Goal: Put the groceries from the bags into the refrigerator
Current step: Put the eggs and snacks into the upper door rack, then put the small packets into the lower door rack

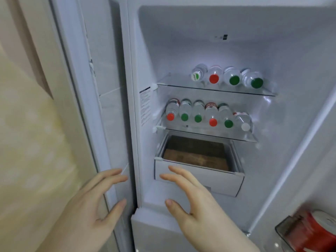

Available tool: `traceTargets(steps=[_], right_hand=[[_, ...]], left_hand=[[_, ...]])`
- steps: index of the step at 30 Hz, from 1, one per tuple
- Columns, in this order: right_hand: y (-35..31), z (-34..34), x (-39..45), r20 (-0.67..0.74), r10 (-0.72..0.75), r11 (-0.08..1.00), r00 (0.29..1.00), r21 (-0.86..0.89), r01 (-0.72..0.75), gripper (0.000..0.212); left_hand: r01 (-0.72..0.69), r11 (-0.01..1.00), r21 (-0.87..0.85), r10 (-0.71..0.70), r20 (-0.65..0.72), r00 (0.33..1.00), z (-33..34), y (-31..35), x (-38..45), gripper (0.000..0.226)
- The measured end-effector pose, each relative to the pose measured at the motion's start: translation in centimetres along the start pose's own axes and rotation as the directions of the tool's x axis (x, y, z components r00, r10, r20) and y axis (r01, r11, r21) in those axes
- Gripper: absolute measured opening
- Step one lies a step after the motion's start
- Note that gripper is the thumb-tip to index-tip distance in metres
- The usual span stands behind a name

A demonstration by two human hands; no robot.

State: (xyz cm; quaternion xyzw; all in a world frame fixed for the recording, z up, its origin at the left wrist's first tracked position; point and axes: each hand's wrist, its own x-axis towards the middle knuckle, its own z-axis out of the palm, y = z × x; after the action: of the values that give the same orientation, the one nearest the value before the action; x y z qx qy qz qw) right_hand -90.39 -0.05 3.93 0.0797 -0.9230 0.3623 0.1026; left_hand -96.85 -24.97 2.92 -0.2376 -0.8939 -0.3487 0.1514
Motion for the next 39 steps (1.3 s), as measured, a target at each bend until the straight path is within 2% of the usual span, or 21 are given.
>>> traceTargets(steps=[7,10,14,20,23,28,35,39], right_hand=[[-1.4,2.9,4.6,0.178,-0.071,0.997,0.981,0.044,0.065,0.047],[-2.1,3.7,6.4,0.299,-0.115,0.993,0.947,0.062,0.101,0.052],[-2.5,4.9,8.6,0.476,-0.213,0.977,0.853,0.085,0.196,0.059],[-1.9,7.6,9.9,0.676,-0.305,0.944,0.671,0.119,0.309,0.063],[-2.0,9.4,9.2,0.738,-0.356,0.917,0.574,0.156,0.368,0.062],[-4.9,13.1,6.9,0.855,-0.405,0.854,0.324,0.228,0.467,0.060],[-13.1,17.3,0.2,0.804,-0.594,0.629,0.031,0.440,0.641,0.056],[-18.8,19.3,-6.2,0.758,-0.634,0.487,-0.151,0.544,0.683,0.053]], left_hand=[[0.141,0.986,0.084,-0.136,-0.057,0.989,-3.0,-3.4,-1.6,0.050],[0.194,0.975,0.104,-0.188,-0.066,0.980,-3.4,-3.4,-3.3,0.050],[0.288,0.946,0.150,-0.276,-0.097,0.956,-3.0,-2.4,-6.7,0.049],[0.518,0.817,0.253,-0.491,-0.167,0.855,-1.1,-1.4,-13.3,0.062],[0.617,0.728,0.300,-0.592,-0.181,0.786,-0.2,-0.4,-16.9,0.069],[0.779,0.534,0.329,-0.729,-0.286,0.621,-0.8,3.1,-23.6,0.071],[0.930,0.292,0.225,-0.715,-0.594,0.369,-4.4,10.0,-33.5,0.073],[0.979,0.139,0.151,-0.681,-0.703,0.205,-6.1,14.5,-39.9,0.072]])
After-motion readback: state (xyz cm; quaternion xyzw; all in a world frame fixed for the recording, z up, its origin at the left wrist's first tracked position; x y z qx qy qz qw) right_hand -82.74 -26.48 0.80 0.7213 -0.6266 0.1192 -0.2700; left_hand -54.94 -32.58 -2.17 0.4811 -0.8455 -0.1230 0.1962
